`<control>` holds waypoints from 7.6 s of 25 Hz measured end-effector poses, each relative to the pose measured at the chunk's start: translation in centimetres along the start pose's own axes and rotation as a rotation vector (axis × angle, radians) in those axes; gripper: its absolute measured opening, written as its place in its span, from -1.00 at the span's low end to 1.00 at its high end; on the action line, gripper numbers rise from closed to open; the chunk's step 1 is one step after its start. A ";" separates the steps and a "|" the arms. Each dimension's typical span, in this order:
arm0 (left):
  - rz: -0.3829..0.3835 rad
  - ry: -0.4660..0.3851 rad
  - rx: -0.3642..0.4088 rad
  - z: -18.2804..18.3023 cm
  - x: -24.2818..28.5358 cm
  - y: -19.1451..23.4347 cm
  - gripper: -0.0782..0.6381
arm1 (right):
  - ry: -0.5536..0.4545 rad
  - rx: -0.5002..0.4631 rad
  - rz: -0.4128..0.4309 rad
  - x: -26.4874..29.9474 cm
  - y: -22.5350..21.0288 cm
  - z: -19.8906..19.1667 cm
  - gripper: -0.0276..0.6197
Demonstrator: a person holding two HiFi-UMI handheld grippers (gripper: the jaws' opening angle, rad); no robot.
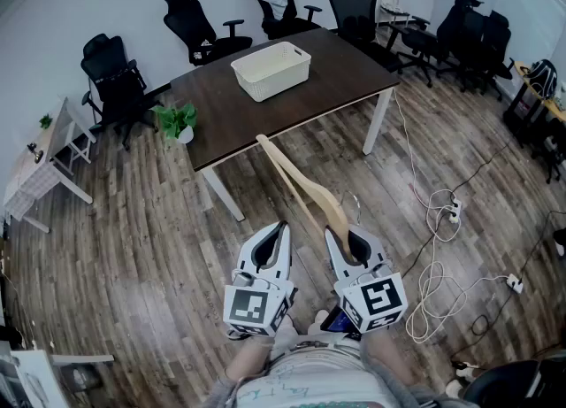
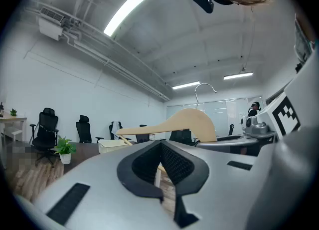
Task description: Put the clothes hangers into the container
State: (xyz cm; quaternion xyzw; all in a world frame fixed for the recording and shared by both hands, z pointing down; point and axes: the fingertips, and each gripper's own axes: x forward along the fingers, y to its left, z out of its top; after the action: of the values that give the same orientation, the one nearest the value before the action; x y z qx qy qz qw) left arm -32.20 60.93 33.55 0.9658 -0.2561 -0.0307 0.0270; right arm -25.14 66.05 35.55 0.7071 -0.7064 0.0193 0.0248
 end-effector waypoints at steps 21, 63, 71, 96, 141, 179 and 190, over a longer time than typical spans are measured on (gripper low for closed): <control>0.049 0.023 -0.056 -1.9 0.5 -4.3 -0.75 | 0.028 0.045 0.105 -2.6 -3.2 -1.4 -0.73; -0.126 0.062 -0.105 -3.2 15.9 8.9 -0.75 | 0.070 0.088 0.036 15.2 -7.2 -1.7 -0.73; -0.126 0.083 -0.114 -4.0 16.3 11.1 -0.75 | 0.079 0.099 0.022 17.3 -7.4 -2.6 -0.73; -0.021 0.090 -0.075 -3.4 27.7 13.7 -0.75 | 0.086 0.063 0.153 26.7 -16.0 -0.3 -0.73; 0.002 0.091 -0.150 -5.4 42.7 23.4 -0.75 | 0.120 0.058 0.213 42.7 -23.1 -0.6 -0.73; 0.012 0.141 -0.169 -6.3 54.2 31.1 -0.75 | 0.174 0.051 0.287 55.8 -29.5 0.0 -0.73; 0.100 0.119 -0.153 -5.7 59.2 29.8 -0.75 | 0.150 0.020 0.348 57.9 -35.0 1.5 -0.73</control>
State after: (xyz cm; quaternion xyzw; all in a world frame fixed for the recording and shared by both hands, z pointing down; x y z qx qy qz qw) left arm 4.86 5.90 38.56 0.9471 -0.2986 0.0087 0.1174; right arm 9.95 8.22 37.43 0.5710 -0.8140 0.0828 0.0668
